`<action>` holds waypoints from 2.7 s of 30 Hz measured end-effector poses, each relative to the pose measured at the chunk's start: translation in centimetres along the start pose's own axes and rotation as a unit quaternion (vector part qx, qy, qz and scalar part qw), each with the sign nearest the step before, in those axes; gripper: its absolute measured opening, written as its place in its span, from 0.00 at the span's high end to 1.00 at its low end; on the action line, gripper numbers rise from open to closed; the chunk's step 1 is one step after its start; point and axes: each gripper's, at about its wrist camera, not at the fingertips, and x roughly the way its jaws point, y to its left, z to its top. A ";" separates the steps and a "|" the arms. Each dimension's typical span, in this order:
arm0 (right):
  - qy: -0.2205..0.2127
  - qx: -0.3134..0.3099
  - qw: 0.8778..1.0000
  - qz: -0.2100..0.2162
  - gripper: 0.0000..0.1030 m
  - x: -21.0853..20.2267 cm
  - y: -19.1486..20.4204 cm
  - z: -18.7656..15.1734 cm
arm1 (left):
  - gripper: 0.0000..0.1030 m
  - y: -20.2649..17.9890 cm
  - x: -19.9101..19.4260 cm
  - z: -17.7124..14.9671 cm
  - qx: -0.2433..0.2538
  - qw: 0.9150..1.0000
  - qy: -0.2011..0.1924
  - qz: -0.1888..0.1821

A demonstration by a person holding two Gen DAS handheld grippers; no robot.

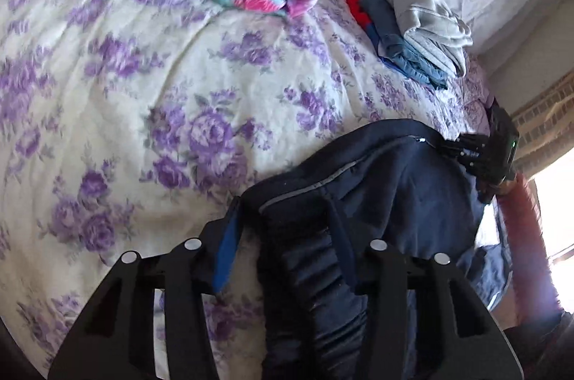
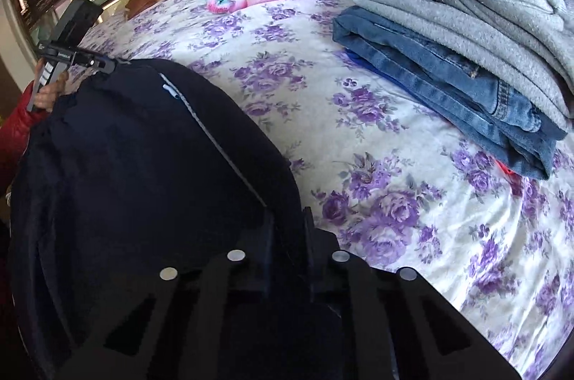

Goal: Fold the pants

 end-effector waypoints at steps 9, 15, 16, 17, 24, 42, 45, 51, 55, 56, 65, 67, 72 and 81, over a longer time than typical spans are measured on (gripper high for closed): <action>-0.060 -0.014 0.996 -0.059 0.94 -7.8 5.1 0.1 | 0.77 -2.2 -4.4 -0.6 0.018 0.998 -0.062 0.001; -0.113 -0.029 0.990 -0.085 0.94 -15.2 12.3 -4.3 | 0.81 -4.0 -9.1 -3.7 0.051 0.992 -0.111 -0.036; -0.119 -0.032 0.988 -0.088 0.94 -16.2 13.7 -5.4 | 0.81 -4.5 -9.6 -4.7 0.057 0.991 -0.116 -0.037; -0.121 -0.033 0.988 -0.093 0.94 -16.7 14.8 -6.2 | 0.82 -4.8 -10.0 -5.4 0.062 0.990 -0.120 -0.039; -0.116 -0.040 0.987 -0.107 0.94 -18.7 23.3 -14.6 | 0.99 -5.2 -12.8 -12.1 0.074 0.988 -0.127 -0.044; -0.104 -0.015 0.988 -0.109 0.94 -16.3 29.0 -20.7 | 0.70 -5.1 -10.7 -23.3 -0.064 0.983 -0.112 -0.132; -0.106 -0.012 0.988 -0.109 0.93 -16.4 29.1 -20.8 | 0.40 -4.9 -10.9 -23.2 -0.103 0.980 -0.137 -0.106; -0.107 -0.009 0.989 -0.104 0.93 -16.2 28.8 -21.0 | 0.23 -5.1 -12.7 -24.1 -0.124 0.976 -0.160 -0.082; -0.109 -0.002 0.989 -0.103 0.93 -16.0 28.7 -21.2 | 0.28 -5.3 -11.2 -22.8 -0.133 0.978 -0.143 -0.071; -0.109 -0.003 0.988 -0.105 0.93 -16.0 28.8 -21.2 | 0.39 -5.2 -10.9 -22.5 -0.134 0.978 -0.140 -0.072; -0.113 -0.016 0.989 -0.096 0.93 -17.8 30.5 -20.4 | 0.78 -3.6 -12.1 -21.5 -0.165 0.973 -0.123 -0.104; -0.101 -0.032 0.991 -0.087 0.93 -17.9 31.9 -20.7 | 0.78 -3.7 -13.8 -22.2 -0.153 0.974 -0.133 -0.106; -0.064 0.005 0.997 -0.053 0.93 -14.0 32.1 -23.1 | 0.77 -2.2 -11.7 -24.3 -0.148 0.982 -0.095 -0.069; -0.096 0.091 0.991 0.006 0.81 -13.2 30.6 -24.4 | 0.77 -1.1 -17.8 -27.0 -0.153 0.970 -0.187 0.006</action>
